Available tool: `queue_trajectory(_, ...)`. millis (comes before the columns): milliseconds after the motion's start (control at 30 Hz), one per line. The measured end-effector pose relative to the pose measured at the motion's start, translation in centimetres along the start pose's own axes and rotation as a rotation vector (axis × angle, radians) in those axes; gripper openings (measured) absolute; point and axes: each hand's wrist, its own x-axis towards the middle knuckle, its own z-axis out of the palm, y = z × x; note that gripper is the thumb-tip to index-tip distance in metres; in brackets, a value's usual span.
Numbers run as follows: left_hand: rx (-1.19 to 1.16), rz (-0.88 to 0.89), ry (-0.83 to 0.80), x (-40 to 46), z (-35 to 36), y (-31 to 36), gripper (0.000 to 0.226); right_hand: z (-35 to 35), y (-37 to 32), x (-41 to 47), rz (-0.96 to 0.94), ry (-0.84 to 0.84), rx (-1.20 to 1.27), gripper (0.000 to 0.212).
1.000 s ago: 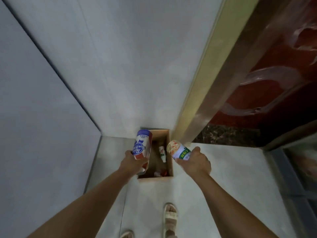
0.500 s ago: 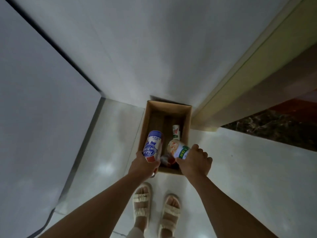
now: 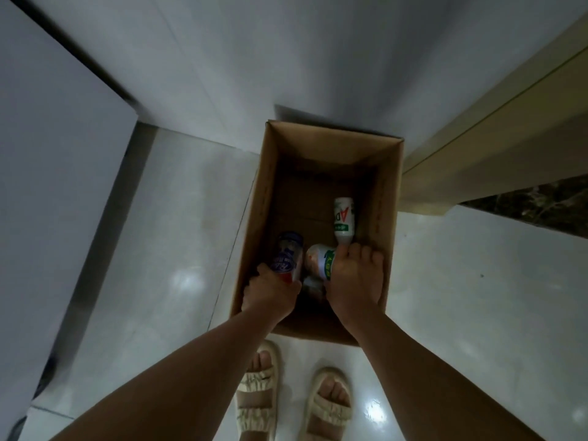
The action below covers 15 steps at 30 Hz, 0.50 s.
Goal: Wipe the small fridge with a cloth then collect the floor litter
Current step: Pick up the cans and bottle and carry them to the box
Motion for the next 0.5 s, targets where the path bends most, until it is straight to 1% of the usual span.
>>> queue_trajectory(133,0.027,0.02,0.0,1.7,1.3,-0.2,0.076,2.0,-0.7,1.2,-0.017,-0.031,0.005,0.048)
queue_trajectory(200,0.044,0.027,-0.024,2.1,1.6,-0.3,0.075,2.7,-0.8,1.5,0.002,-0.052,0.028,0.042)
queue_trajectory(233,0.051,0.03,-0.044,2.1,1.6,-0.4,0.075,2.9,-0.8,1.6,0.009,-0.072,0.045,0.044)
queue_trajectory(300,0.038,0.044,-0.08,1.8,1.6,-0.4,0.075,3.2,-0.7,1.5,0.023,-0.119,0.099,0.053)
queue_trajectory(367,0.038,0.06,-0.08,1.1,1.2,-0.3,0.072,3.0,-0.6,1.1,0.043,-0.148,0.163,0.062)
queue_trajectory(500,0.039,0.075,-0.056,-1.2,-0.1,0.3,0.067,0.9,0.0,-0.6,0.029,-0.154,0.192,0.064)
